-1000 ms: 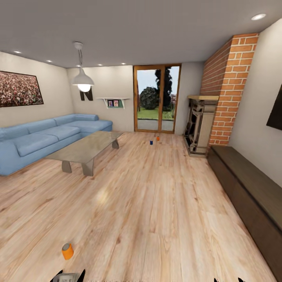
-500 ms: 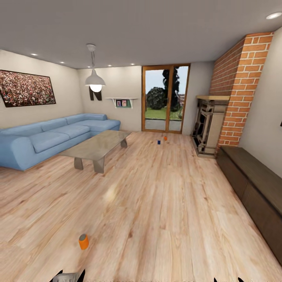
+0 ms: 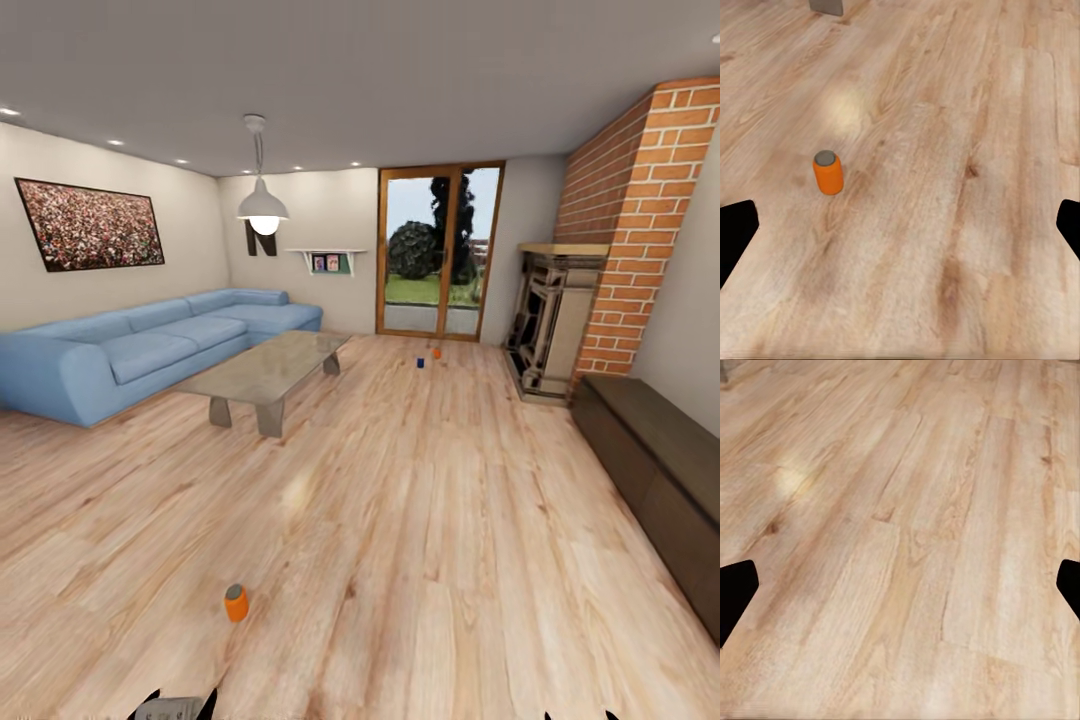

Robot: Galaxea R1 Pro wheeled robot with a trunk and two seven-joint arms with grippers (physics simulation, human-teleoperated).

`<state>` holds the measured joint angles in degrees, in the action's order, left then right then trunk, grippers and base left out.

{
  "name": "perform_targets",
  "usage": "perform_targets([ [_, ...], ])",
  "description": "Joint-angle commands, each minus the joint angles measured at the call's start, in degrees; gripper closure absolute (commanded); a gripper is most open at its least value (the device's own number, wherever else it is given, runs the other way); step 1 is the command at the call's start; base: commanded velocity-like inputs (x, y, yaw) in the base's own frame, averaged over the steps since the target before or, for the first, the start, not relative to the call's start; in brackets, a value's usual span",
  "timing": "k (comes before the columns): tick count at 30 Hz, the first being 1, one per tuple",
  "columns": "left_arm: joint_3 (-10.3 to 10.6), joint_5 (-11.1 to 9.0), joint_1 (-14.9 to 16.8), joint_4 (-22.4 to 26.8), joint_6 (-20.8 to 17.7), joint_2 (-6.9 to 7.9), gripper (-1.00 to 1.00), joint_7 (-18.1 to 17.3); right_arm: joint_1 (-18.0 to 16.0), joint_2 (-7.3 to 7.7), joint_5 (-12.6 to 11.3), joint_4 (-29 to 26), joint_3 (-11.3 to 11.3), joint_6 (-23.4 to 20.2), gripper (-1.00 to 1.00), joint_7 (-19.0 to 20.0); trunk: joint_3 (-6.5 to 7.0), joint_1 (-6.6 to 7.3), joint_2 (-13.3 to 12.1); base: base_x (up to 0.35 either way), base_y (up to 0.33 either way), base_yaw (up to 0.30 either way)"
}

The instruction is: Put the three can of soda from the living room inside the tash can in the kitchen.

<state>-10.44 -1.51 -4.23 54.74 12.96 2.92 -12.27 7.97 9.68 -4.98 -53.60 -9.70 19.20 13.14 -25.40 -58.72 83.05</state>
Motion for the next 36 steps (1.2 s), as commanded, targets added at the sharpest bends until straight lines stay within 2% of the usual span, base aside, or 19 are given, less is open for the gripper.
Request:
perform_targets([
  [1,-0.11,-0.16,0.01,0.01,0.05,-0.02,-1.0,-0.39,0.02,-0.02,-0.5,0.11,-0.08,0.03,-1.0,0.46,-0.04,0.0,0.03,-0.005,0.004,0.229],
  [18,-0.11,-0.08,0.01,0.01,0.05,-0.02,-1.0,-0.39,0.02,-0.35,-0.27,0.83,-0.04,0.05,-1.0,0.44,-0.06,0.0,0.03,-0.001,-0.037,0.242],
  [36,-0.11,-0.06,0.14,0.01,-0.02,-0.02,-1.0,-0.39,-0.01,-0.62,-0.12,1.38,0.12,0.05,-1.0,0.42,-0.06,0.0,0.03,0.0,-0.237,0.244],
])
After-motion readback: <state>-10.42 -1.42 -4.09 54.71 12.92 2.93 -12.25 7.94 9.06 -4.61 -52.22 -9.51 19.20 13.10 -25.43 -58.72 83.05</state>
